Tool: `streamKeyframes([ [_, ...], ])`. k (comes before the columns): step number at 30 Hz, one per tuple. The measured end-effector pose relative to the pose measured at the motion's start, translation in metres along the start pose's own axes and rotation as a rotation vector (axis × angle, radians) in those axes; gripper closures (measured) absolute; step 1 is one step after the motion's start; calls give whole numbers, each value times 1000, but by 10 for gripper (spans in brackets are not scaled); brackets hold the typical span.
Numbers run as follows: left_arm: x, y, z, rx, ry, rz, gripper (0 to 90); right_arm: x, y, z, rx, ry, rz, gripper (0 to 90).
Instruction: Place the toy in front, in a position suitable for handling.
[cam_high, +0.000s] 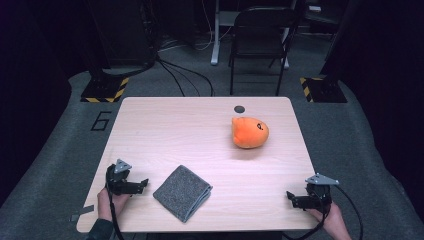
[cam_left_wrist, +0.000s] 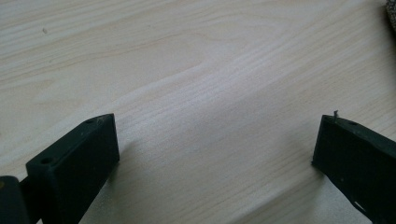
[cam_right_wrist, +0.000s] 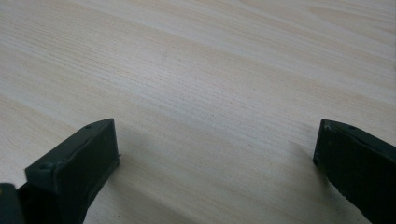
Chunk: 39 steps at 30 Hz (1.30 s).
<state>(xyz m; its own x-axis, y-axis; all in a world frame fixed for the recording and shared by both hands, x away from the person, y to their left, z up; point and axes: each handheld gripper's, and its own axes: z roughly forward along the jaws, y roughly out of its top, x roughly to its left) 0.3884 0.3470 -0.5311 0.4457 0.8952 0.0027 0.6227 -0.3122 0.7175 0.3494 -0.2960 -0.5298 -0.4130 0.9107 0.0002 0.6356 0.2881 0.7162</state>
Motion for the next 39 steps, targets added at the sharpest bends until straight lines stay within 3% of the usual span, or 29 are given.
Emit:
streamKeyframes([
  [18,0,1,0,2,15,-14,0,-2,1,1,-4,-10,4,0],
  [21,1,3,-6,-30,0,-40,0,-2,1,1,-2,-11,3,0],
  [24,-1,9,-16,-78,-18,-42,2,-2,1,0,5,-11,15,0],
  [26,-3,11,-20,-85,-36,-40,6,-2,1,0,4,-9,9,0],
  [30,-18,21,-30,-113,-76,-5,8,-3,1,0,10,-10,10,0],
  [31,-29,25,-32,-112,-99,26,8,-3,1,0,10,-15,18,0],
  [35,-54,29,-32,-111,-169,73,2,-3,1,0,9,-16,22,0],
  [37,-66,30,-29,-92,-193,114,1,-3,2,0,9,-16,21,0],
  [39,-72,29,-26,-92,-205,121,0,-3,2,0,10,-16,23,0],
])
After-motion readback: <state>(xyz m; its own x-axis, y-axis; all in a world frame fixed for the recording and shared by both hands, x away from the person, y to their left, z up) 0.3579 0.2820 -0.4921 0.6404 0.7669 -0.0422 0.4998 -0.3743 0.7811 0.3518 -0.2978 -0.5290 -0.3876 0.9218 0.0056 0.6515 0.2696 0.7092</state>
